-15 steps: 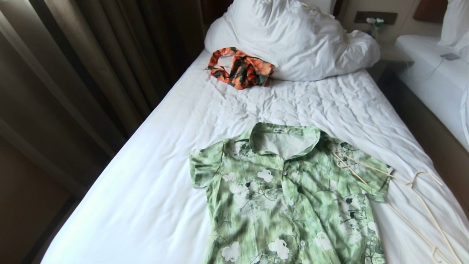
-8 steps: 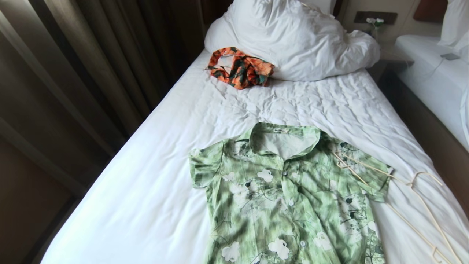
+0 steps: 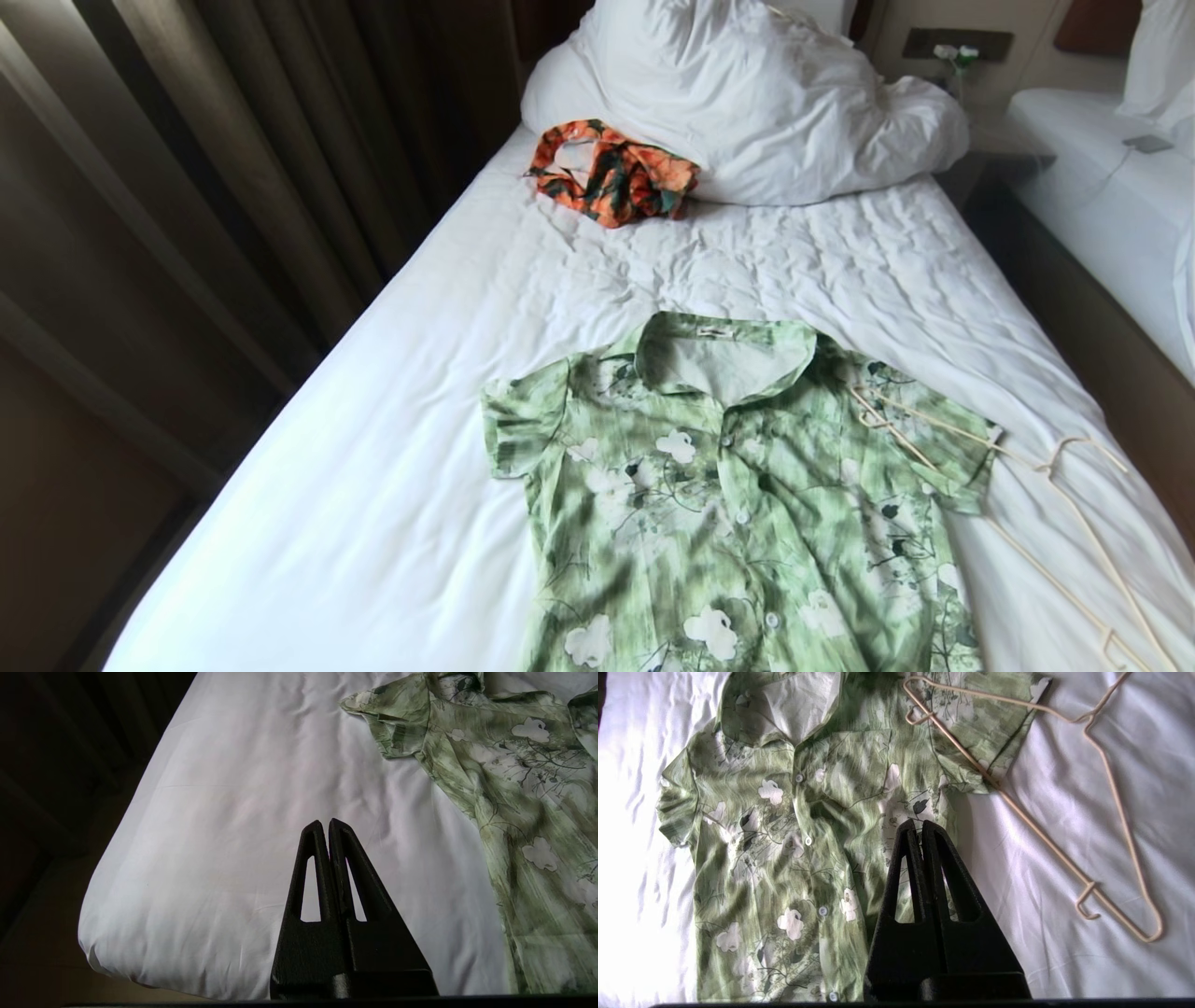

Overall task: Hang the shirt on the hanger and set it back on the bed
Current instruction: Lift the shirt and hanger

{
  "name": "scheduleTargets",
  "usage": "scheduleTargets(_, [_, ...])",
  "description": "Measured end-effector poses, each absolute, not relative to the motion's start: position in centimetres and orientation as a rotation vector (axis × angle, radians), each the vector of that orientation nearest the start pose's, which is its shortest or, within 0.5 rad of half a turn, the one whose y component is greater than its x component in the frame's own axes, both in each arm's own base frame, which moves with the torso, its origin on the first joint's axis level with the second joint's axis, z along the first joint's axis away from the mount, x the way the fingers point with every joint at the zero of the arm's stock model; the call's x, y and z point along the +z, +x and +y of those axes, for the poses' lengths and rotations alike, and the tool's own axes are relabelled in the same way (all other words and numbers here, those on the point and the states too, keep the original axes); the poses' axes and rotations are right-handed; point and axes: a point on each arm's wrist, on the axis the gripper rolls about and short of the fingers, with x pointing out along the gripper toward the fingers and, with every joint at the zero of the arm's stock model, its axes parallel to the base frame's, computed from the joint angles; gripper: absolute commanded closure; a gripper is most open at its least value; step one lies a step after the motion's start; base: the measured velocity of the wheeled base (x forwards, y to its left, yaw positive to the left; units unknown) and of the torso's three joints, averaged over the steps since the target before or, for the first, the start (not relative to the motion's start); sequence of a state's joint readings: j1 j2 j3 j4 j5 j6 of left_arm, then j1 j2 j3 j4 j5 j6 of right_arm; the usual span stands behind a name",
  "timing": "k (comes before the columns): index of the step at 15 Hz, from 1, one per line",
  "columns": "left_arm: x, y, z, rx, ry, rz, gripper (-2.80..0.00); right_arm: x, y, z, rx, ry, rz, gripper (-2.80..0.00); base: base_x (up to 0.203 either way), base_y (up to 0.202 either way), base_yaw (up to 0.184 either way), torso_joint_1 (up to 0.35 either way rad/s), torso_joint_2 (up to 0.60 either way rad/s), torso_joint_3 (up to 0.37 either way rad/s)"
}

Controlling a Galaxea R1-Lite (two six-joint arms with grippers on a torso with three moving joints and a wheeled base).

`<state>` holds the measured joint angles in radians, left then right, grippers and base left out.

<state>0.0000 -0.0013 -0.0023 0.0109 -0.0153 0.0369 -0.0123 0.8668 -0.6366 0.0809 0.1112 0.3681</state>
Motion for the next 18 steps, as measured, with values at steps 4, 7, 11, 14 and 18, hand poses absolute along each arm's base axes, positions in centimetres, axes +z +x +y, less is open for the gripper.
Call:
scheduleTargets(4, [7.5, -2.3, 0.0, -0.015, 0.037, 0.007, 0.0, 22.0, 16.6, -0.7, 0.025, 0.53, 0.537, 0.0, 0.0, 0.0, 0.0, 0.0, 0.0, 0.0])
scheduleTargets(7, [7.5, -2.3, 0.0, -0.015, 0.037, 0.007, 0.0, 19.3, 21.3, -3.2, -0.005, 0.625, 0.639, 0.0, 0.0, 0.0, 0.0, 0.0, 0.0, 0.0])
scheduleTargets(11, [7.5, -2.3, 0.0, -0.015, 0.036, 0.007, 0.0, 15.2, 24.4, -7.6, -0.059, 0.678, 0.732, 0.0, 0.0, 0.0, 0.0, 0.0, 0.0, 0.0])
scheduleTargets(14, [7.5, -2.3, 0.0, -0.015, 0.037, 0.007, 0.0, 13.1, 24.7, -10.3, -0.107, 0.673, 0.774, 0.0, 0.0, 0.0, 0.0, 0.0, 0.0, 0.0])
scheduleTargets(18, [7.5, -2.3, 0.0, -0.016, 0.037, 0.006, 0.0, 12.0, 24.5, -14.0, 0.014, 0.78, 0.761, 0.0, 0.0, 0.0, 0.0, 0.0, 0.0, 0.0])
